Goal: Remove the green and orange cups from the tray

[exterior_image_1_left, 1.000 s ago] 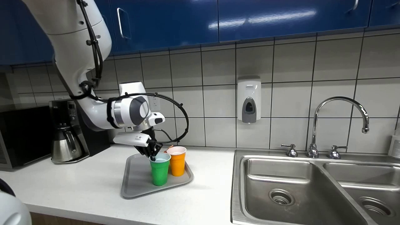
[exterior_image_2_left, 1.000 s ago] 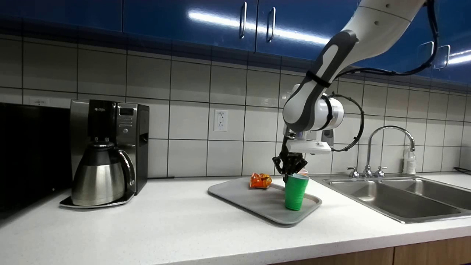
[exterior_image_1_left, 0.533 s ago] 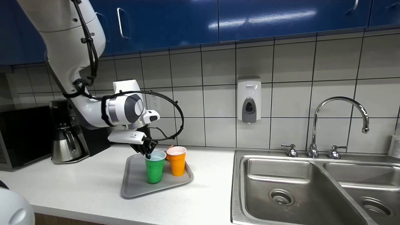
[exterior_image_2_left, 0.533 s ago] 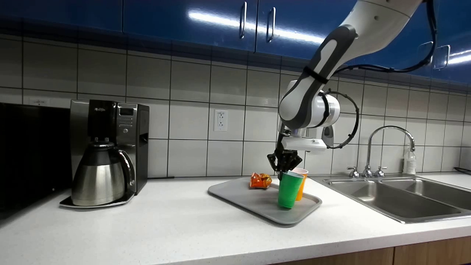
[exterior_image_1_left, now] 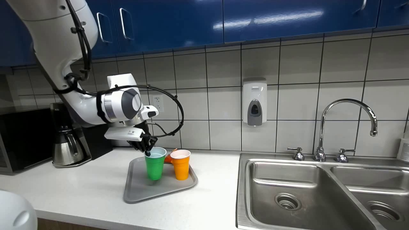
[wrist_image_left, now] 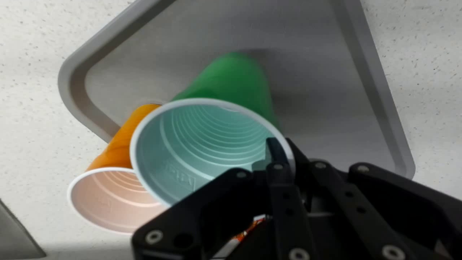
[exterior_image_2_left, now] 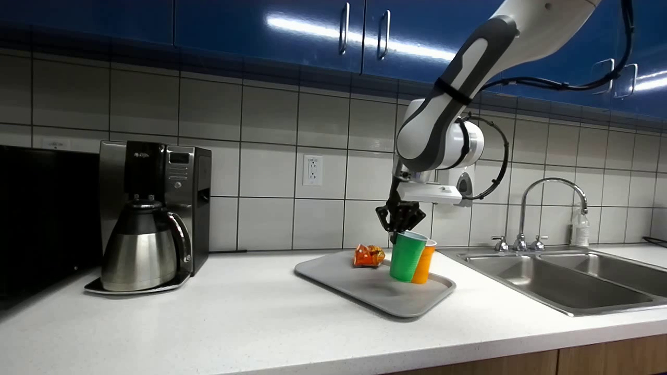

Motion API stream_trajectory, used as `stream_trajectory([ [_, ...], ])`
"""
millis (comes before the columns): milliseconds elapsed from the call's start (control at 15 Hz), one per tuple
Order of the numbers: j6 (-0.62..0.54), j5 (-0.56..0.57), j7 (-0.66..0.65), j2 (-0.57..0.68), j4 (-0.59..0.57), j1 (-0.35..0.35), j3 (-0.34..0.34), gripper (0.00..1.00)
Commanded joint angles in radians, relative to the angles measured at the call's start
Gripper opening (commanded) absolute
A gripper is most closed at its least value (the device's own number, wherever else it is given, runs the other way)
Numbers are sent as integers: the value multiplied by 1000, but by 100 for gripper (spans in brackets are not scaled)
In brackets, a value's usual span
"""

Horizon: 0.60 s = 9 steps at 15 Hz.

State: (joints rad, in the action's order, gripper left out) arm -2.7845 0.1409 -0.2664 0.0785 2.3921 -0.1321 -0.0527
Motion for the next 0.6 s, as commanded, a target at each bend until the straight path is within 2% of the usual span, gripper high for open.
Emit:
stream_trajectory([
  [0, 27, 53, -58, -88, 58, 0, 1, 1],
  [533, 58, 94, -104, -197, 146, 29, -21, 1],
])
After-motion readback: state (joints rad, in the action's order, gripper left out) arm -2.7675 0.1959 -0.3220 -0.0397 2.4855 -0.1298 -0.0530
